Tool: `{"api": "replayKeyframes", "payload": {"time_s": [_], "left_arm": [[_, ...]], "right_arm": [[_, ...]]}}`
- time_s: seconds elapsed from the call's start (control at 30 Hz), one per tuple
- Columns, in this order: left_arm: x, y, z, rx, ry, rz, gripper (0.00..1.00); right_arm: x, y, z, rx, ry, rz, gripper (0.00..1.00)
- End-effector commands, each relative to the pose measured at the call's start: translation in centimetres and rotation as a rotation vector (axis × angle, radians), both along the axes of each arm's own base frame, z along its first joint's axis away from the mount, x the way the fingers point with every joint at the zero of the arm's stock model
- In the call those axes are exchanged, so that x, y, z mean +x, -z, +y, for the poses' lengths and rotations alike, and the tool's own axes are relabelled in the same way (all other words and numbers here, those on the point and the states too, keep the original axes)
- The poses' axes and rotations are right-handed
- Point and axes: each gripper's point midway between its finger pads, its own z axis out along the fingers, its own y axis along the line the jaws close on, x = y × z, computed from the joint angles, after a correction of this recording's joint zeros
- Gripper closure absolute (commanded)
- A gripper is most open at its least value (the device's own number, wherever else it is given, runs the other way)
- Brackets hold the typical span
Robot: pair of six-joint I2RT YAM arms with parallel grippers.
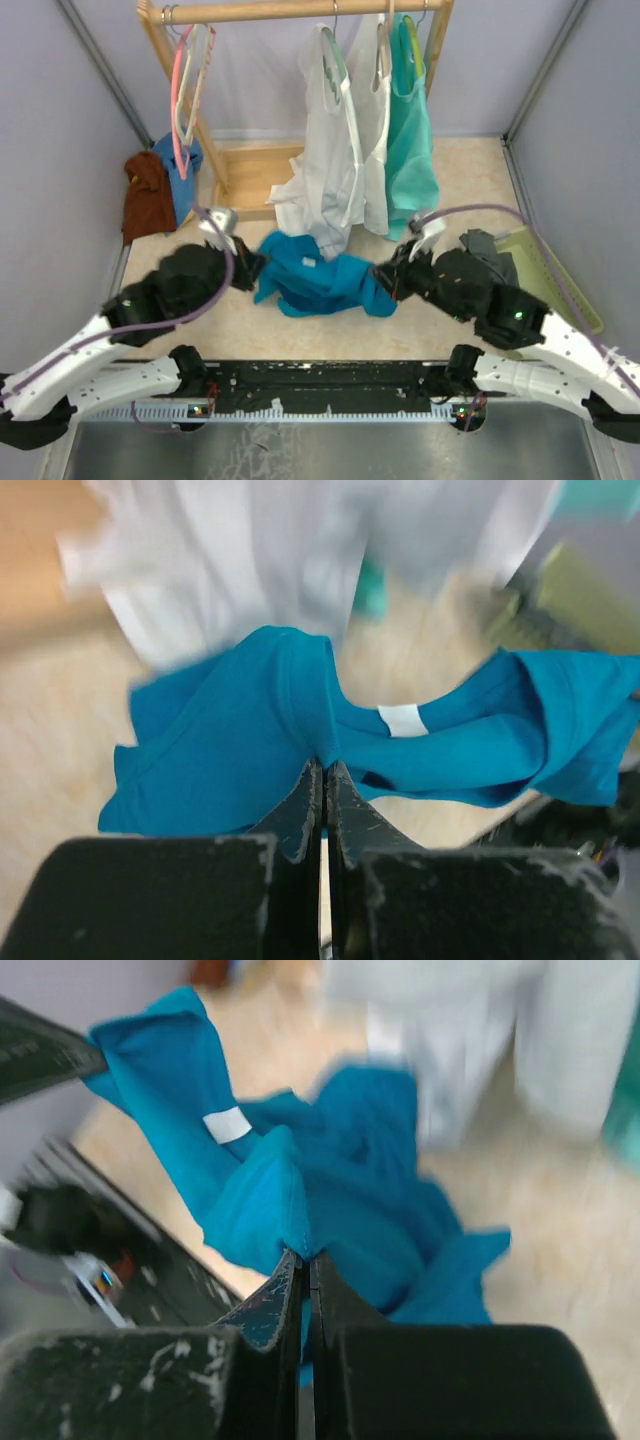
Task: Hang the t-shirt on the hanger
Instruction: Place the T-shirt at the center of the board.
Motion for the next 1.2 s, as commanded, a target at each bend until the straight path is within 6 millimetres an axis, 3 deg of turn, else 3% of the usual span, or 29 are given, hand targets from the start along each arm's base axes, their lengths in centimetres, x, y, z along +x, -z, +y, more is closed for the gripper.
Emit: {"api": "replayKeyframes", "payload": {"time_s": [0.0,0.13,0.23,0.3,0.33,0.47,0.7,0.93,1.17], "left_arm": [[-3.3,12.6,-0.9,-0.01,0.033,0.353,1.0],[-5.2,21.1,-1.2,-0.007,0.027,0.533,0.96],[-6.9,25.2,-1.5,-0.017,0.052,0.643,0.86],[-7.7,26.7,-1.7,-0.022,0.077,0.684,0.67],[-8.0,27.4,-1.5,-0.009,0.075,0.697,0.63],[-8.1,27.7,-1.2,0.029,0.075,0.708,0.52],[-6.6,24.7,-1.7,0.083,0.069,0.64,0.47],[-5.1,26.0,-0.8,0.249,0.002,0.615,0.46],[-5.2,27.6,-0.6,0.44,-0.026,0.612,0.47]], "right_arm": [[-2.5,10.4,0.6,0.03,-0.022,0.274,1.0],[-3.9,17.7,0.1,0.008,0.021,0.458,1.0],[-4.8,20.0,-0.2,0.011,0.025,0.526,1.0],[-5.2,20.9,-0.4,0.004,0.025,0.548,1.0],[-5.3,21.1,-0.5,-0.002,0.025,0.554,1.0],[-6.1,22.4,-0.5,-0.018,0.002,0.593,1.0],[-6.6,23.4,-0.5,-0.025,-0.007,0.61,1.0],[-6.4,22.9,-0.3,-0.014,-0.01,0.594,1.0],[-6.0,22.0,-0.3,-0.007,-0.008,0.567,1.0]]}}
